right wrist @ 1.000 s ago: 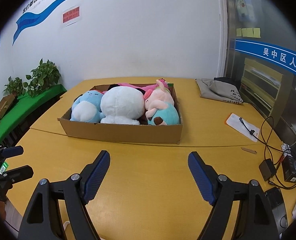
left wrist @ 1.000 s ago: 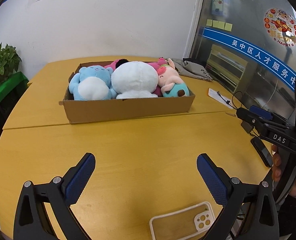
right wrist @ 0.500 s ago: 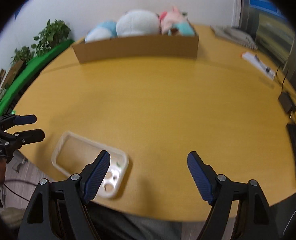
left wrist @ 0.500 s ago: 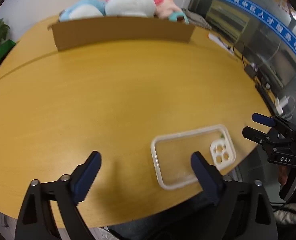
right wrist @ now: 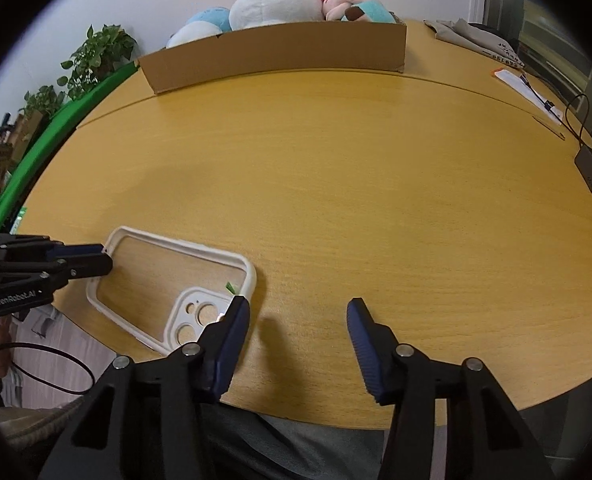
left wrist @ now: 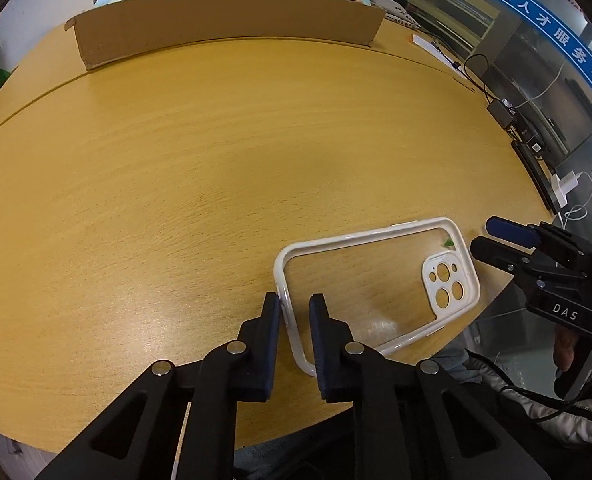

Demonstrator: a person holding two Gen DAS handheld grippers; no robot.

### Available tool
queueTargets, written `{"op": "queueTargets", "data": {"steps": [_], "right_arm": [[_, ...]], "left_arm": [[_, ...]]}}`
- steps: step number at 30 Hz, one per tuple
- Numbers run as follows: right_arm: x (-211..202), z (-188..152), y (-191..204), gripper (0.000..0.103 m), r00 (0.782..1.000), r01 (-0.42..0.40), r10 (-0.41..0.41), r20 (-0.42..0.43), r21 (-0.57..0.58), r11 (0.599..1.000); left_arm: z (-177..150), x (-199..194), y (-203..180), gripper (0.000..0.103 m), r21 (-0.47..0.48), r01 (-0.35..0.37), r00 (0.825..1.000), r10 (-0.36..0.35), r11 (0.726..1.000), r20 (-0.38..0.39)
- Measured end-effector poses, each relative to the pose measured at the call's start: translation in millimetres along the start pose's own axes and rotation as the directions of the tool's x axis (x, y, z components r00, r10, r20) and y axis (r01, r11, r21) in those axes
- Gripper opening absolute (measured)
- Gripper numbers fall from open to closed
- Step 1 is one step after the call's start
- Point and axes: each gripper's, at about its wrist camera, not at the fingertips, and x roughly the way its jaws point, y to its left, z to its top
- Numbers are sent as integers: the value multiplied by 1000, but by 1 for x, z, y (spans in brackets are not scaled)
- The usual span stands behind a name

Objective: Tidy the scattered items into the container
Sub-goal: 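Close both grippers on the rim of the clear phone case, then lift the phone case with both grippers and lower it onto the pink bear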

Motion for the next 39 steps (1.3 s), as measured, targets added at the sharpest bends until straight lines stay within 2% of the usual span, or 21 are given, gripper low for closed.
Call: {"op": "queueTargets", "data": {"steps": [3, 5, 7, 10, 14, 18, 24, 29, 35, 37, 39], "right_arm": [[2, 2, 8, 50, 1000, -24, 24, -11, -41, 999], [12, 1, 18, 49, 998, -34, 30, -55, -84, 996], [14, 2, 29, 25, 999, -8, 2, -49, -135, 991], [15, 8, 30, 14, 999, -11, 4, -52, -140, 990], [8, 23, 26, 10, 1000, -7, 5, -10, -129, 992], [-3, 58, 20, 7, 997, 26, -16, 70, -131, 991], [-20, 143, 19, 7, 975, 61, -25, 220, -161, 985], [-24, 232, 23, 7, 941, 87, -21, 338, -182, 979], [-21, 352, 25, 7, 890, 99, -7, 456, -179, 979], [-12, 388, 26, 7, 881, 120, -21, 473, -180, 976], [1, 420, 24, 7, 877, 132, -29, 480, -182, 975]], "left_arm": [[4, 2, 1, 9, -7, 17, 1000, -18, 1000, -10], [5, 3, 0, 9, 2, 26, 1000, -26, 1000, -17], [6, 3, -2, 9, 9, 17, 1000, -17, 1000, -20], [12, 2, 2, 8, -8, 11, 1000, -11, 1000, -16], [28, -14, 7, 6, -14, 34, 999, -33, 999, 30], [67, -42, 6, 6, 29, 31, 993, -34, 999, 117], [147, -77, 15, 6, 74, -28, 970, 9, 997, 242], [230, -101, 38, 6, 79, -69, 938, 37, 995, 345], [343, -107, 74, 7, 47, -134, 904, 103, 990, 415], [380, -103, 90, 7, 35, -151, 896, 122, 988, 428], [414, -92, 107, 7, 18, -149, 897, 128, 989, 422]]}}
